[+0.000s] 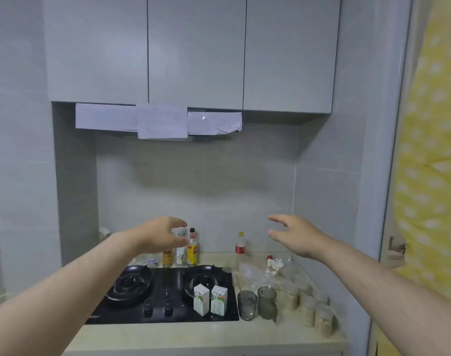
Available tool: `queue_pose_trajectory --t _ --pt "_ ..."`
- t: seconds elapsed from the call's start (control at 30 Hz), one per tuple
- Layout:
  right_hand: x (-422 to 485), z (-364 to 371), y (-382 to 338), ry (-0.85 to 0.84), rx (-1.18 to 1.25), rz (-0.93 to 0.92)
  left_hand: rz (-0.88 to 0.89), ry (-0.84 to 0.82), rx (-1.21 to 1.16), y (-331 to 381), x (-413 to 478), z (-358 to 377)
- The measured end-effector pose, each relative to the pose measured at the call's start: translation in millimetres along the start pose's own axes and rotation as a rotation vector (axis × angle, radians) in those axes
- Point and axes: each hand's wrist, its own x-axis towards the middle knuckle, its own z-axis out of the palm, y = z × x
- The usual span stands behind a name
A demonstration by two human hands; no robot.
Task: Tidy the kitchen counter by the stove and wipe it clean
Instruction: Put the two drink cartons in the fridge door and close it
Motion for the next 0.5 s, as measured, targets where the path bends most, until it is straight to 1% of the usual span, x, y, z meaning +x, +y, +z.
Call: queue_pose_trajectory --t 0.13,0.27,0.43,0.5 --pt "-6.4 6.8 21.8 -0.056 -0.130 -0.022 -0.031 -0.049 0.098 9.7 -10.5 20.5" --pt "-12.3 20.0 44.4 -0.095 -0.168 -0.033 -0.055 -0.051 0.106 21.3 -18.8 41.8" --pt "-14.5 43.8 71.1 -0.136 -0.274 -0.073 -0.061 -0.112 0.182 22.3 -23.9 70.2" --pt "-10.5 53.4 78.2 -0.161 -0.252 -0.062 -0.072 -0.129 0.169 17.9 -19.2 78.0"
